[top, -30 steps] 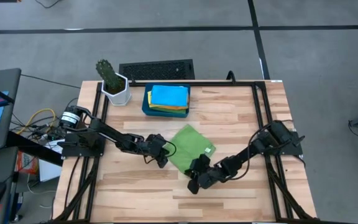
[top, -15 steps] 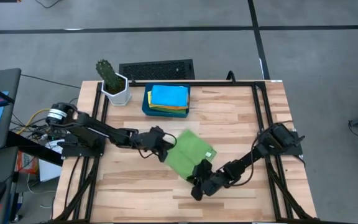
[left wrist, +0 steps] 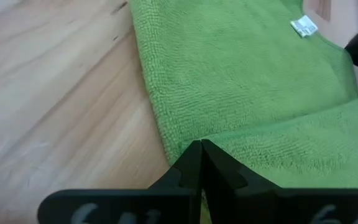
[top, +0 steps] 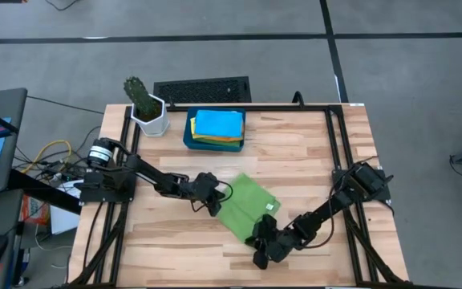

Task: Fold microfiber towels
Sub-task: Fold the green towel

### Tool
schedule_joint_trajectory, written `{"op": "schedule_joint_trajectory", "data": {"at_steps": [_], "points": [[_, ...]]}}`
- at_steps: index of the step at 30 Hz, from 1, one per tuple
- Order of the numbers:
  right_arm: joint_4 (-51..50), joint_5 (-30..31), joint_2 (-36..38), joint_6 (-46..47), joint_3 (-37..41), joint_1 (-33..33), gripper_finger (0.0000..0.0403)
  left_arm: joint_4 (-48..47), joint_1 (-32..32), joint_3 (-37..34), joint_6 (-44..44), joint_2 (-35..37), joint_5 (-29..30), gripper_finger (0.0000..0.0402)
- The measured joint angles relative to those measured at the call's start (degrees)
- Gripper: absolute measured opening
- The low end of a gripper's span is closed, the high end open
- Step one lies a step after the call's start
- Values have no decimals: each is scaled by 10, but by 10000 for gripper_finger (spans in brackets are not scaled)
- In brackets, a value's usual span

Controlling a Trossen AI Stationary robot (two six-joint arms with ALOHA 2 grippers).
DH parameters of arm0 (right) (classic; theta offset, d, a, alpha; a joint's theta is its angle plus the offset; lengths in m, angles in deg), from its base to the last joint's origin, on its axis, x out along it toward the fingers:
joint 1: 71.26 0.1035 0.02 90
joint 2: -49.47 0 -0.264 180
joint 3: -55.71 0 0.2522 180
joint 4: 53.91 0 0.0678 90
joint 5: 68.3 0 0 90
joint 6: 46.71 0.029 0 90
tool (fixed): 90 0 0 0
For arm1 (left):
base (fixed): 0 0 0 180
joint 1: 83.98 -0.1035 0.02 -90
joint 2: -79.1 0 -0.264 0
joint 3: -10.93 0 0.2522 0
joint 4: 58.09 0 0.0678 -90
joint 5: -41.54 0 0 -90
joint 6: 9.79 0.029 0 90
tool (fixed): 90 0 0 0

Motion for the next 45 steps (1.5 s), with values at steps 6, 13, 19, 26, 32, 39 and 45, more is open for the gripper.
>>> {"op": "schedule_joint_trajectory", "data": {"at_steps": [6,13,19,26,32,39,45], "points": [[-28,11,43,13,5,26,68,-2,4,0,-8,-3,2,0],[-97,207,106,3,3,52,68,16,4,-1,-24,-5,-11,0],[-107,216,56,86,6,36,68,29,3,-2,-37,-4,-19,0],[-120,205,3,207,3,40,65,29,3,-2,-48,0,-39,0],[-148,204,16,194,4,45,65,14,5,-1,-71,60,-80,0],[-146,202,16,193,4,48,65,-21,27,-1,-21,122,-53,0],[-146,202,16,195,4,48,65,-77,92,-2,-27,80,44,0]]}}
